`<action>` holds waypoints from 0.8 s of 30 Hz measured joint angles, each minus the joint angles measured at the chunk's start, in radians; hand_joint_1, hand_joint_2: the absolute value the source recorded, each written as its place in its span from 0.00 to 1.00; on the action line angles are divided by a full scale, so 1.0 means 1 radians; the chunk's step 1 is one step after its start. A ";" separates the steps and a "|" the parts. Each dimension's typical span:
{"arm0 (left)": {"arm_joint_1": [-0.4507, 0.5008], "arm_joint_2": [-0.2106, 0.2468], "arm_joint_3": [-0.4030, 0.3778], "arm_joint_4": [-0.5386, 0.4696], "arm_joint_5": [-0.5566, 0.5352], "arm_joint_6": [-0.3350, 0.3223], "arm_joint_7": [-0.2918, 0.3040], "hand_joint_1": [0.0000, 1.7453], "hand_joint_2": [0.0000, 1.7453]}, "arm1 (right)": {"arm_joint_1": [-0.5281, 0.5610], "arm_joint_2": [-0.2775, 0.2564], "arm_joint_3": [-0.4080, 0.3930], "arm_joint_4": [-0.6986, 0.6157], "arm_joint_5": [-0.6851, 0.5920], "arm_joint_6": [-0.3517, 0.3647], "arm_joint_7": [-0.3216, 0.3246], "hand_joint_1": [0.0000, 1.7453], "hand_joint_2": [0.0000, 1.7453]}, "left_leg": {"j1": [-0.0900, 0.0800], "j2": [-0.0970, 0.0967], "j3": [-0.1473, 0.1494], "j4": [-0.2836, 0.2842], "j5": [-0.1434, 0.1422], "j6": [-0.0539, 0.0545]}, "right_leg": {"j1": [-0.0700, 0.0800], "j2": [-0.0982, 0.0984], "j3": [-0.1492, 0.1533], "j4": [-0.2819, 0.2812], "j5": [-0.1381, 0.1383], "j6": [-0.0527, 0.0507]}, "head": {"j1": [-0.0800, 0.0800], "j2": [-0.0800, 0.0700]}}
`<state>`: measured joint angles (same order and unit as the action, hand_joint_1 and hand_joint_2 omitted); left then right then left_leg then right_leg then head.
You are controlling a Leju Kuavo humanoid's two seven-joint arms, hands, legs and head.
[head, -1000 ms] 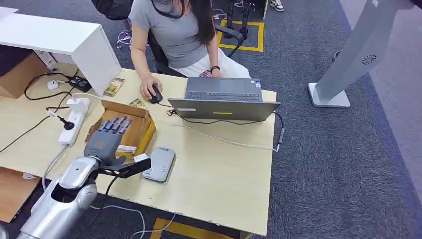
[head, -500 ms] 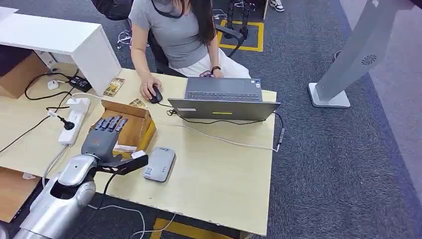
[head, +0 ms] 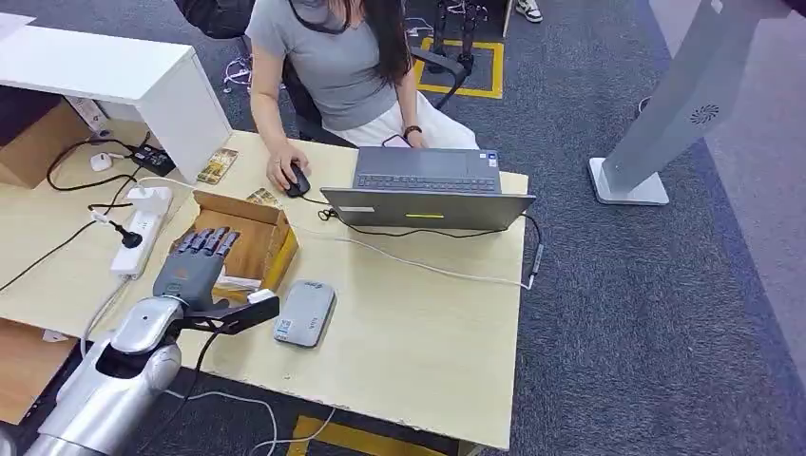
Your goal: Pass the card to the sensor for recognition and then transmit it.
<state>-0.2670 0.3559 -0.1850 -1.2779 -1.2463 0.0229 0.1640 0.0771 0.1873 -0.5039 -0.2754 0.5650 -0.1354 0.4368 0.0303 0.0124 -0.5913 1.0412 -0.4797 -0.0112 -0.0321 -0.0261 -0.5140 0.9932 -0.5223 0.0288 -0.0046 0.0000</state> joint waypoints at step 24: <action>-0.013 -0.002 0.006 0.063 0.002 0.027 -0.021 1.00 1.00 | 0.000 0.006 -0.049 -0.008 0.058 0.009 -0.004 0.00 0.00 | 0.000 0.000 0.000 0.000 0.000 0.000 | 0.000 0.000 0.000 0.000 0.000 0.000 | 0.000 0.000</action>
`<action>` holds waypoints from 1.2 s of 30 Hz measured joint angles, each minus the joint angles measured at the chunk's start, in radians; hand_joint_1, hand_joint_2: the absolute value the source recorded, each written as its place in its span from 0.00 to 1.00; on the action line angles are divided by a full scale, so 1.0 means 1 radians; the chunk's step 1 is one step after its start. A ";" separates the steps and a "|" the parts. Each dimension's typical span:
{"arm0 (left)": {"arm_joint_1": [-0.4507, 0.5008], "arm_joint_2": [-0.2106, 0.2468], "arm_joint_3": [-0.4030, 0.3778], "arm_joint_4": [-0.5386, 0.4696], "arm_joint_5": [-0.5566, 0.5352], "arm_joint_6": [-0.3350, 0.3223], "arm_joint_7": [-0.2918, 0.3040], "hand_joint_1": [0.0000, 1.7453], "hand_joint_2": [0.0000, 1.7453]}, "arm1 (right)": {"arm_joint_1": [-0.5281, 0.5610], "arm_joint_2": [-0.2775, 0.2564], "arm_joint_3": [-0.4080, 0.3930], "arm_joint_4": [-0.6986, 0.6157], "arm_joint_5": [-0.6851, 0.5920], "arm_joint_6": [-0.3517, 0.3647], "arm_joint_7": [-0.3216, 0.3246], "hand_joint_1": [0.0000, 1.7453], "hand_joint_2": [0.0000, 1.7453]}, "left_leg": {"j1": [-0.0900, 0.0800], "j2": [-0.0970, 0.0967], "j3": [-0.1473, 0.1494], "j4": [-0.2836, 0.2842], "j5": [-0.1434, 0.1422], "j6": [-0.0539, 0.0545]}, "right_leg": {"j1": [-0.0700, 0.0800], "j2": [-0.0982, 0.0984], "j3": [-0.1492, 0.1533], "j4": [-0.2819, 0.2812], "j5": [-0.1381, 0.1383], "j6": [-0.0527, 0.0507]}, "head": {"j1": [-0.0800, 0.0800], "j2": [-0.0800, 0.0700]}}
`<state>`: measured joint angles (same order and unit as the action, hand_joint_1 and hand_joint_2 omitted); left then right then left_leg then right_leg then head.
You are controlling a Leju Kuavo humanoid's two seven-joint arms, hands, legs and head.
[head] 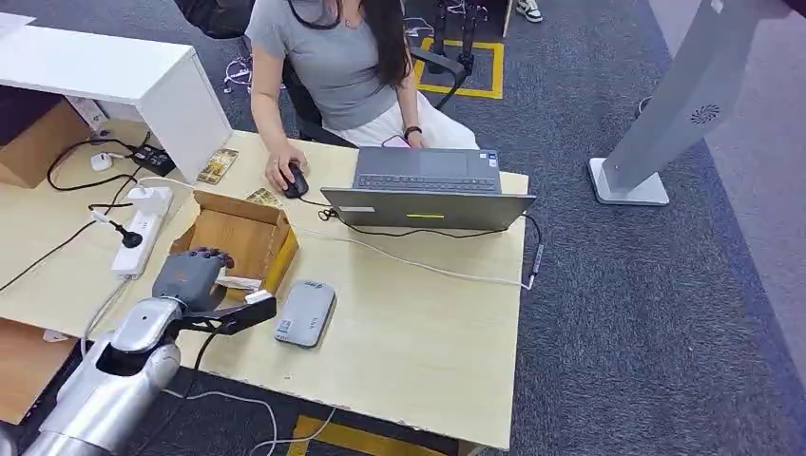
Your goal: Pass the card to the sensor for recognition and then transmit it.
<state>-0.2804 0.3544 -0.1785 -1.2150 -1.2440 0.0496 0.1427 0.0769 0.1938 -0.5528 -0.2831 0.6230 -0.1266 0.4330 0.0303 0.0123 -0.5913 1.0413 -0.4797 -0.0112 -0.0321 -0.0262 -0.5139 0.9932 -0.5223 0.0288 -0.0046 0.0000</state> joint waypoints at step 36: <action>-0.034 -0.027 0.001 -0.070 0.006 0.193 -0.096 1.00 1.00 | 0.000 0.010 -0.103 -0.020 0.145 0.028 -0.042 0.00 0.00 | 0.000 0.000 0.001 0.000 0.001 0.000 | 0.000 0.000 0.000 0.000 0.000 0.000 | 0.000 0.000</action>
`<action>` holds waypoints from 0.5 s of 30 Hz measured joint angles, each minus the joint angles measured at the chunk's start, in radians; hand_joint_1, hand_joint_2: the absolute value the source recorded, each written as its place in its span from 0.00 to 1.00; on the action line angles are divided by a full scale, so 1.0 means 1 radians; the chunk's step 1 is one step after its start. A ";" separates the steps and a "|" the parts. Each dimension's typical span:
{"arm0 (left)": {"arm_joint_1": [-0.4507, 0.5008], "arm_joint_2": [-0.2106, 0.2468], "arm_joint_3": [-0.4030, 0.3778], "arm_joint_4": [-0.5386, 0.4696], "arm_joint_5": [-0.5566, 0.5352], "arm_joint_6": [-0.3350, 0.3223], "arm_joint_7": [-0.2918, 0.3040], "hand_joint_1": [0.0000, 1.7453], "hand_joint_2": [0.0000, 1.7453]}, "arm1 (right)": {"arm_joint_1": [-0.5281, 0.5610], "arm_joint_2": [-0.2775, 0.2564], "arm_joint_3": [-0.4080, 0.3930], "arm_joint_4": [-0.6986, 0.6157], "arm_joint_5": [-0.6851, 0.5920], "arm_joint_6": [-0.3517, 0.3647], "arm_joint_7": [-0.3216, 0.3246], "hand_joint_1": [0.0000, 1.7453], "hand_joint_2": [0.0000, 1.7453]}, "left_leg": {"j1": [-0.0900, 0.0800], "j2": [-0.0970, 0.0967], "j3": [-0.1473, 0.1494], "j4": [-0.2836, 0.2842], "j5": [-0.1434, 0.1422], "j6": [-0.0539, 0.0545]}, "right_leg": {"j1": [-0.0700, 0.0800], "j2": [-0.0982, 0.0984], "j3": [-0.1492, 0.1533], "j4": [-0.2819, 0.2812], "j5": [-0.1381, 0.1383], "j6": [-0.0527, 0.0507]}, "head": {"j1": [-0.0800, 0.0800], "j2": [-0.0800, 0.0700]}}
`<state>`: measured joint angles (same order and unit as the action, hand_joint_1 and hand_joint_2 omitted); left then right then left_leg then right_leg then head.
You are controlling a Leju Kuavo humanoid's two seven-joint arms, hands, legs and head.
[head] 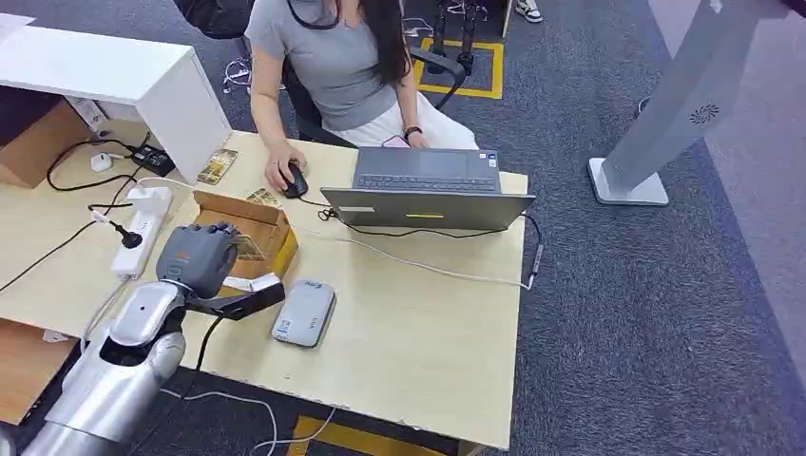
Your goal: Pass the card to the sensor for recognition and then transmit it.
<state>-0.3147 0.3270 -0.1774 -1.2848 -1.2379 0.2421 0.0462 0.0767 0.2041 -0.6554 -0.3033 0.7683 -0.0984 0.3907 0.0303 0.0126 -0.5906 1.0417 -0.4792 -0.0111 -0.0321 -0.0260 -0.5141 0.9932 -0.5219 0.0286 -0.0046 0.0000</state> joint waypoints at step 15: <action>-0.170 -0.107 -0.001 -0.045 -0.051 0.091 -0.008 1.00 1.00 | -0.008 -0.001 -0.015 0.004 0.052 0.003 -0.030 0.00 0.00 | 0.000 0.001 0.000 0.000 0.001 0.000 | 0.000 0.001 0.000 0.000 0.001 0.000 | 0.000 0.000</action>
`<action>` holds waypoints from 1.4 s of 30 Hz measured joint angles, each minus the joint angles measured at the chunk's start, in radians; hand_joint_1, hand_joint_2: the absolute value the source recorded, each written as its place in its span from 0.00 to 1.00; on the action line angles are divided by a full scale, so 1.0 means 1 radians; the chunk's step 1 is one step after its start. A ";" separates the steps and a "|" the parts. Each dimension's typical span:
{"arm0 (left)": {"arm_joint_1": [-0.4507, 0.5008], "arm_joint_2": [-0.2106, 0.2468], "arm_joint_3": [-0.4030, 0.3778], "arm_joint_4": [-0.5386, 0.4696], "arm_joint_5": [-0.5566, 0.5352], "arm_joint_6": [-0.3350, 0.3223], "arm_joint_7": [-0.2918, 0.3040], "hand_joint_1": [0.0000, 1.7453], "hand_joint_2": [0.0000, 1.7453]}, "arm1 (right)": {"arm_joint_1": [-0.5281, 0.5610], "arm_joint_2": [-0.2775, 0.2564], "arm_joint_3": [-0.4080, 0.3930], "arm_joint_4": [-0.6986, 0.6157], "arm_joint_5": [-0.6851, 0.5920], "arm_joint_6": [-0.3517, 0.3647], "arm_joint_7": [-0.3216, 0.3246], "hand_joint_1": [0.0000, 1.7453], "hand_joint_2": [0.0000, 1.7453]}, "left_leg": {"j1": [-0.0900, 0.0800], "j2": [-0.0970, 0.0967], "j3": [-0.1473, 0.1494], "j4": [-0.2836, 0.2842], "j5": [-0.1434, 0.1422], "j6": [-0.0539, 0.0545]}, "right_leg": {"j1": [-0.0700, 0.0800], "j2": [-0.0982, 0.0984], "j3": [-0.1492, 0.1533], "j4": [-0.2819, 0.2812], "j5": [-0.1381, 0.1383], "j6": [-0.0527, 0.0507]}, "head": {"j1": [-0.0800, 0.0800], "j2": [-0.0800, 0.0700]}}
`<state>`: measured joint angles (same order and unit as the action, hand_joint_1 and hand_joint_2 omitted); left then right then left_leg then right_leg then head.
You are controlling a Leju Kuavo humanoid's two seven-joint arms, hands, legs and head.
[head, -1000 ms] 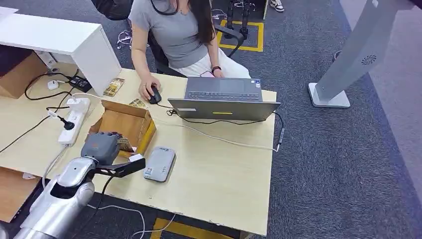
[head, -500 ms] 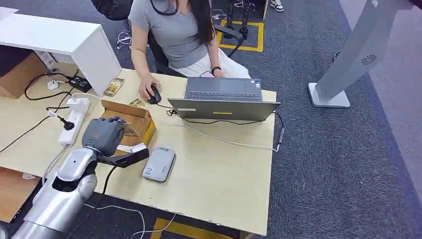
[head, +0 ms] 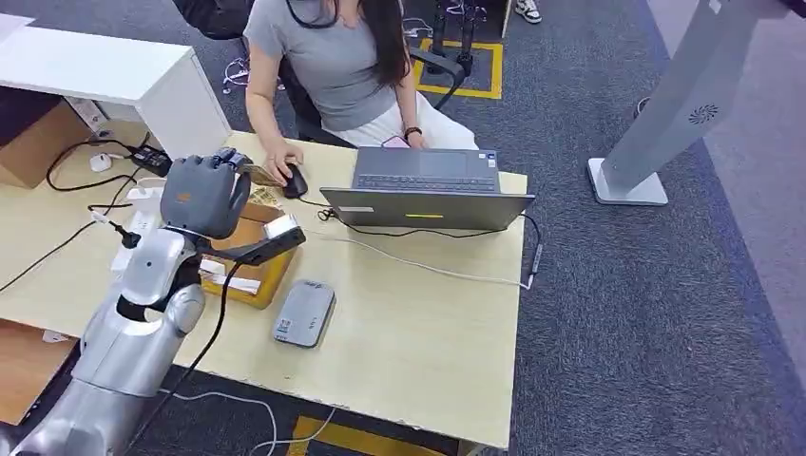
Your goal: Pass the card to the sensor for recognition and then transmit it.
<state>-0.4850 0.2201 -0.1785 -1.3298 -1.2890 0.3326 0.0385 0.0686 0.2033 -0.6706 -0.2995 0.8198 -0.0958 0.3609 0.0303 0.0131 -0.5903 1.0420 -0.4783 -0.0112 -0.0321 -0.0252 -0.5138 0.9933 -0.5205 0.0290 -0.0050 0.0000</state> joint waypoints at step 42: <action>-0.435 -0.071 -0.079 0.467 -0.210 0.064 0.147 0.00 1.00 | -0.032 -0.031 -0.051 0.058 0.088 0.032 -0.027 0.00 0.00 | 0.000 0.000 -0.002 0.000 0.002 0.000 | 0.000 0.000 -0.001 0.000 0.003 0.000 | 0.001 0.000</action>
<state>-0.9201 0.1488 -0.2575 -0.8633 -1.4988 0.3971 0.1857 0.0361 0.1724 -0.7221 -0.2411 0.9075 -0.0641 0.3342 0.0304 0.0130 -0.5918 1.0421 -0.4758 -0.0114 -0.0319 -0.0247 -0.5148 0.9936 -0.5175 0.0294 -0.0042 0.0000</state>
